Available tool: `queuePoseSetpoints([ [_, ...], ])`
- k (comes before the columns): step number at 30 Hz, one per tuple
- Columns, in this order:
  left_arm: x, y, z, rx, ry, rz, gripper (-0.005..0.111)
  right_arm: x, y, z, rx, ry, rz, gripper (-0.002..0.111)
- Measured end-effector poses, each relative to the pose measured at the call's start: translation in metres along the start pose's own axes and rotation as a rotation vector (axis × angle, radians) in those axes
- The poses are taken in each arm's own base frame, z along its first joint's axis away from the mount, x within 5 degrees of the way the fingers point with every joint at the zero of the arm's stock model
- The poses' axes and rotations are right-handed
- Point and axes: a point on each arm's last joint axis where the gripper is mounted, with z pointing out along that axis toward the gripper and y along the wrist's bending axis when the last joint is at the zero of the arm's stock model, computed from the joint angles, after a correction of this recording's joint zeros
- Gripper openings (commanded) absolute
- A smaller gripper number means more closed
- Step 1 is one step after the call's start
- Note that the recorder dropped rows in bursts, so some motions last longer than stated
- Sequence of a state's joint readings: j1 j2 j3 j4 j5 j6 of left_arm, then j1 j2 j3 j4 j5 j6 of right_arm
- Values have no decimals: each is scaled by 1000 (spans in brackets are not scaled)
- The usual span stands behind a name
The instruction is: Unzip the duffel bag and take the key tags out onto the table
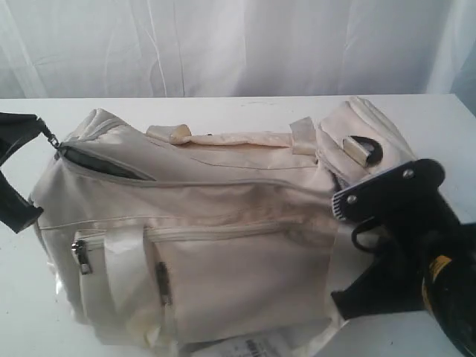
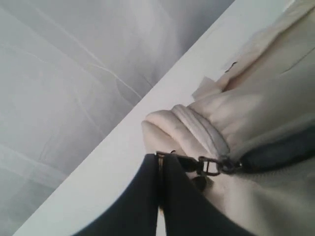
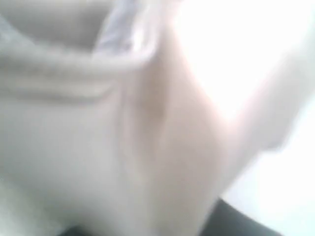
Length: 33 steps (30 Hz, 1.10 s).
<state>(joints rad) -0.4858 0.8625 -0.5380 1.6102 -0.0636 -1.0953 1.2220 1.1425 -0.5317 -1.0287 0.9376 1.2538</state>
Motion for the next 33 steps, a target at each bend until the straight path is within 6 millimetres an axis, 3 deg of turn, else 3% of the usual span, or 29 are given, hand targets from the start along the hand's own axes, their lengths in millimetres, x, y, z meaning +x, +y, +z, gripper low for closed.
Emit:
queuePoseSetpoints([
  [5,-3,-4,-1,53,-37,-69,0,-12,-17,3,132,-131,101,1],
  [12,1,-22,-2,190,-79,-84,0,-14,-41,16,203,-172,518,2],
  [15,1,-28,-2,239,-97,-80,0,-13,-47,19,231,-173,614,6],
  [19,-1,-30,-3,265,-114,-81,0,-14,-48,17,191,-169,591,29],
  [24,-1,-31,-3,274,-119,-80,0,-25,-48,5,59,-256,541,76],
  [29,-2,-32,-4,286,-127,-80,0,-39,-48,-18,-157,-400,514,78],
  [33,-3,-34,-5,303,-142,-60,0,-56,-26,-44,-476,-577,243,72],
])
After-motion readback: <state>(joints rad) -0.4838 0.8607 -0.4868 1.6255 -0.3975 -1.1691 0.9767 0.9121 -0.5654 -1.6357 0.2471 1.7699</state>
